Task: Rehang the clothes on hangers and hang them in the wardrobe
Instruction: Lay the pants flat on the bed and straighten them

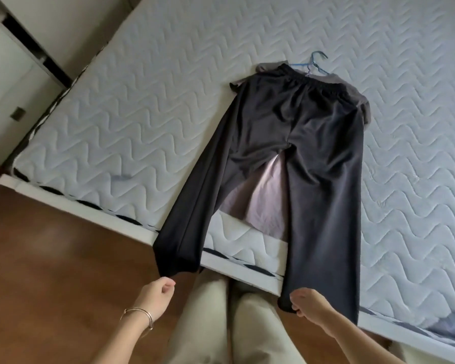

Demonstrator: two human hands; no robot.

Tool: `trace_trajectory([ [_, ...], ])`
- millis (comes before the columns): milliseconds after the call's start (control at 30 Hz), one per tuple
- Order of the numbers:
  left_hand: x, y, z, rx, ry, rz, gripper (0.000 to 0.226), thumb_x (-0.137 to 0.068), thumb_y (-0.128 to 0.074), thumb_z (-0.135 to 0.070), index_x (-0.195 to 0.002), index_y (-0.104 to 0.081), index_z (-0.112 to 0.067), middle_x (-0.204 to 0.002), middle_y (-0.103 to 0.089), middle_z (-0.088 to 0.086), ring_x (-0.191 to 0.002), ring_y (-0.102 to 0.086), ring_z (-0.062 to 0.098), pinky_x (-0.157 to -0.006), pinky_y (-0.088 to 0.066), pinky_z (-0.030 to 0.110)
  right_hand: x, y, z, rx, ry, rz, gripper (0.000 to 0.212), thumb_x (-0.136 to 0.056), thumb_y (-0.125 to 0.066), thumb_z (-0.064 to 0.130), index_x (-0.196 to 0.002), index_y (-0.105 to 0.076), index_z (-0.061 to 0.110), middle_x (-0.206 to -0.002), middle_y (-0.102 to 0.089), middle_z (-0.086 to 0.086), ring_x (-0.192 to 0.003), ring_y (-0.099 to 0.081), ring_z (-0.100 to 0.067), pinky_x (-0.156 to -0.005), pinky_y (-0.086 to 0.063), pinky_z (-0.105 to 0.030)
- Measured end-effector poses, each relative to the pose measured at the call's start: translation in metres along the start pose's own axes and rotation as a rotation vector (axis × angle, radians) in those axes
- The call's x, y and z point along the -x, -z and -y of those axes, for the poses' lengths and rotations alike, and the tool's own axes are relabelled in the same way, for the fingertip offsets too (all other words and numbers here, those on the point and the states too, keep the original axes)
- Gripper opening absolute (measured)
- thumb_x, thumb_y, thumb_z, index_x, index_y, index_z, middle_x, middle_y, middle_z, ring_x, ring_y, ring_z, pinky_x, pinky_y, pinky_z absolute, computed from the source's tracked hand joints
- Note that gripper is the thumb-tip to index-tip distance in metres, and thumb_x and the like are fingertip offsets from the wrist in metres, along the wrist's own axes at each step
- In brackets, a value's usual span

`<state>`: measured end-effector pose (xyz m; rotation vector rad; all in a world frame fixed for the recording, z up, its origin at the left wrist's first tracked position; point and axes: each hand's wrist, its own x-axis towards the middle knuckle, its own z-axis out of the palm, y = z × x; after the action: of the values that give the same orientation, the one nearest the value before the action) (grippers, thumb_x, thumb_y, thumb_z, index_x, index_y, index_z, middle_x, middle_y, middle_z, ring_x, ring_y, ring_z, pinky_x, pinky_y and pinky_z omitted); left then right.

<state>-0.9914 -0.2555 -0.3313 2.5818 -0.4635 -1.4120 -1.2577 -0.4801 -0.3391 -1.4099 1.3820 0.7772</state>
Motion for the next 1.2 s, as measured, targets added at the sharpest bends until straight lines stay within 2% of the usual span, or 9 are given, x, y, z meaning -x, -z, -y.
trace_trajectory([
  [167, -0.005, 0.012, 0.02, 0.117, 0.044, -0.044, 0.016, -0.089, -0.052, -0.016, -0.091, -0.063, -0.026, -0.109, -0.068, 0.005, -0.104, -0.061, 0.022, -0.078, -0.039, 0.023, 0.0, -0.03, 0.023, -0.113, 0.031, -0.12, 0.022, -0.09, -0.046, 0.009, -0.088, -0.065, -0.002, -0.078, -0.061, -0.008, -0.075, -0.057, -0.023, -0.079, -0.051, -0.036],
  [300, -0.033, 0.019, 0.043, 0.083, 0.032, 0.006, 0.016, -0.089, -0.052, -0.014, -0.097, -0.065, -0.018, -0.11, -0.068, 0.008, -0.105, -0.061, 0.023, -0.081, -0.04, 0.024, -0.01, -0.072, 0.051, -0.18, -0.011, -0.153, 0.02, -0.088, -0.049, 0.014, -0.096, -0.066, 0.008, -0.079, -0.064, -0.005, -0.071, -0.058, -0.02, -0.068, -0.047, -0.028],
  [367, -0.054, 0.023, 0.054, 0.055, 0.011, 0.052, 0.021, -0.089, -0.051, -0.013, -0.106, -0.065, -0.011, -0.11, -0.067, 0.009, -0.106, -0.06, 0.024, -0.083, -0.042, 0.024, -0.021, -0.101, 0.069, -0.236, -0.027, -0.162, 0.021, -0.088, -0.05, 0.012, -0.097, -0.066, 0.002, -0.077, -0.061, -0.006, -0.07, -0.055, -0.02, -0.067, -0.043, -0.028],
  [433, -0.075, 0.027, 0.061, 0.033, -0.018, 0.079, 0.024, -0.089, -0.051, -0.011, -0.108, -0.064, -0.008, -0.11, -0.067, 0.011, -0.106, -0.06, 0.026, -0.086, -0.044, 0.026, -0.031, -0.131, 0.09, -0.233, -0.023, -0.157, 0.021, -0.088, -0.051, 0.014, -0.099, -0.068, 0.007, -0.087, -0.066, -0.009, -0.079, -0.059, -0.023, -0.075, -0.047, -0.033],
  [533, -0.11, 0.032, 0.06, 0.003, -0.093, 0.056, 0.027, -0.089, -0.052, -0.011, -0.114, -0.061, -0.009, -0.115, -0.066, 0.01, -0.108, -0.06, 0.025, -0.09, -0.043, 0.026, -0.05, -0.167, 0.131, -0.236, 0.022, -0.199, 0.028, -0.089, -0.052, 0.015, -0.114, -0.063, 0.008, -0.115, -0.065, -0.011, -0.109, -0.059, -0.027, -0.093, -0.044, -0.031],
  [733, -0.165, 0.005, 0.041, -0.017, -0.243, 0.091, 0.04, -0.088, -0.058, -0.016, -0.126, -0.052, -0.008, -0.126, -0.057, 0.01, -0.113, -0.056, 0.024, -0.095, -0.041, 0.028, -0.102, -0.203, 0.189, -0.452, 0.145, -0.304, 0.047, -0.091, -0.053, 0.014, -0.135, -0.039, 0.015, -0.133, -0.05, -0.004, -0.12, -0.05, -0.022, -0.096, -0.043, -0.029],
  [867, -0.178, -0.019, 0.034, -0.03, -0.223, -0.039, 0.039, -0.082, -0.064, -0.026, -0.116, -0.055, -0.01, -0.117, -0.055, 0.01, -0.109, -0.052, 0.03, -0.089, -0.042, 0.034, -0.123, -0.216, 0.197, -0.612, 0.036, -0.266, 0.044, -0.09, -0.055, 0.02, -0.131, -0.04, 0.012, -0.122, -0.058, -0.009, -0.108, -0.059, -0.024, -0.092, -0.051, -0.036],
  [1033, -0.183, -0.026, 0.025, -0.181, -0.171, -0.087, 0.026, -0.084, -0.056, -0.034, -0.103, -0.061, -0.016, -0.117, -0.053, 0.009, -0.11, -0.051, 0.032, -0.09, -0.043, 0.039, -0.12, -0.234, 0.202, -0.615, 0.091, -0.269, 0.028, -0.093, -0.048, 0.021, -0.117, -0.055, 0.009, -0.105, -0.064, -0.009, -0.096, -0.06, -0.023, -0.086, -0.05, -0.036],
  [1200, -0.177, -0.01, 0.04, 0.143, -0.241, -0.021, 0.009, -0.085, -0.057, -0.019, -0.089, -0.061, -0.012, -0.097, -0.056, 0.007, -0.088, -0.055, 0.024, -0.073, -0.043, 0.027, -0.101, -0.246, 0.195, -0.906, 0.097, -0.214, 0.021, -0.094, -0.049, 0.032, -0.095, -0.058, 0.013, -0.089, -0.062, -0.007, -0.084, -0.06, -0.02, -0.076, -0.048, -0.032],
])
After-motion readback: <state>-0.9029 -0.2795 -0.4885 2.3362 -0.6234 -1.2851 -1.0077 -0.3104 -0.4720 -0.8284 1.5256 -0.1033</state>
